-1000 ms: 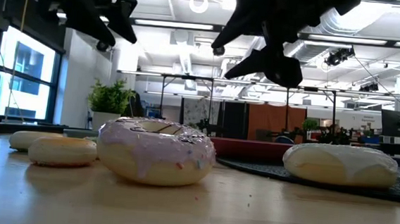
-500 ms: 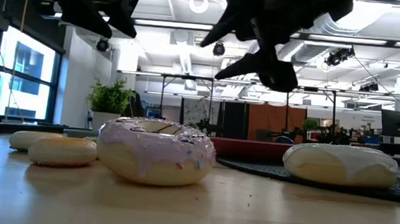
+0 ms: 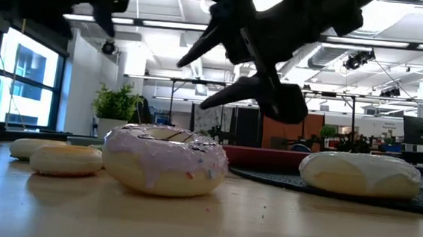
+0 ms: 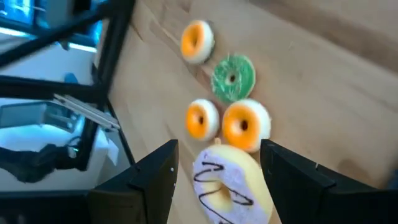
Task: Pick & Place donuts
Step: Put the large purple donut on the gray plate
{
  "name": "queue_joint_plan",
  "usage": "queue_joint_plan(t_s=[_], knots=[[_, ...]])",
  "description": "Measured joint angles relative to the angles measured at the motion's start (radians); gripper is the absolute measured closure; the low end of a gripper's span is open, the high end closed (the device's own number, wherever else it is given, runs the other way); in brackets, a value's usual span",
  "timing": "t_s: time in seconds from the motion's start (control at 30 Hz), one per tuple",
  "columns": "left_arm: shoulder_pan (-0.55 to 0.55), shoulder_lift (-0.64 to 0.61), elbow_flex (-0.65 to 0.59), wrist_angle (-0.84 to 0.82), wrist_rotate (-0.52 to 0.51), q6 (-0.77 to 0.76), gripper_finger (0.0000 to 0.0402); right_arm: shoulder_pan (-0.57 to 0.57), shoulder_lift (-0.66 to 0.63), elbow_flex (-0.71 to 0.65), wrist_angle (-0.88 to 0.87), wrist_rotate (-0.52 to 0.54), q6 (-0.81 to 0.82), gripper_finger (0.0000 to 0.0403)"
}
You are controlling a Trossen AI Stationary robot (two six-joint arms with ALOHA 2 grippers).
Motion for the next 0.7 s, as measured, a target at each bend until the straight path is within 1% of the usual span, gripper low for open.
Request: queue_joint_plan(t_s=[0.1,0.2,0.3,0.37,0.47,0.6,0.7], knots=[[-0.032,0.001,-0.054,0.046,0.0,-0.012,0.0169,0.025,0.053,0.083,-0.12,-0.023,-0.037,0.0187],[-0.06,0.001,-0.096,0.129,-0.001,-0.058,0.0169,0.051,0.075,0.144,-0.269,0.001,-0.055,0.0187],[-0.09,0.002,-0.132,0.216,0.007,-0.112,0.0169,0.065,0.075,0.168,-0.312,0.004,-0.079,0.0187],[-0.112,0.018,-0.148,0.29,0.004,-0.162,0.0169,0.067,0.075,0.169,-0.319,-0.013,-0.097,0.0187],[-0.157,0.051,-0.157,0.366,-0.055,-0.258,0.0169,0.064,0.08,0.166,-0.347,-0.039,-0.157,0.0187],[-0.215,0.144,-0.157,0.477,-0.157,-0.361,0.0169,0.055,0.087,0.166,-0.368,-0.048,-0.293,0.0187],[-0.245,0.225,-0.157,0.56,-0.195,-0.453,0.0169,0.049,0.093,0.166,-0.36,-0.052,-0.363,0.0187]])
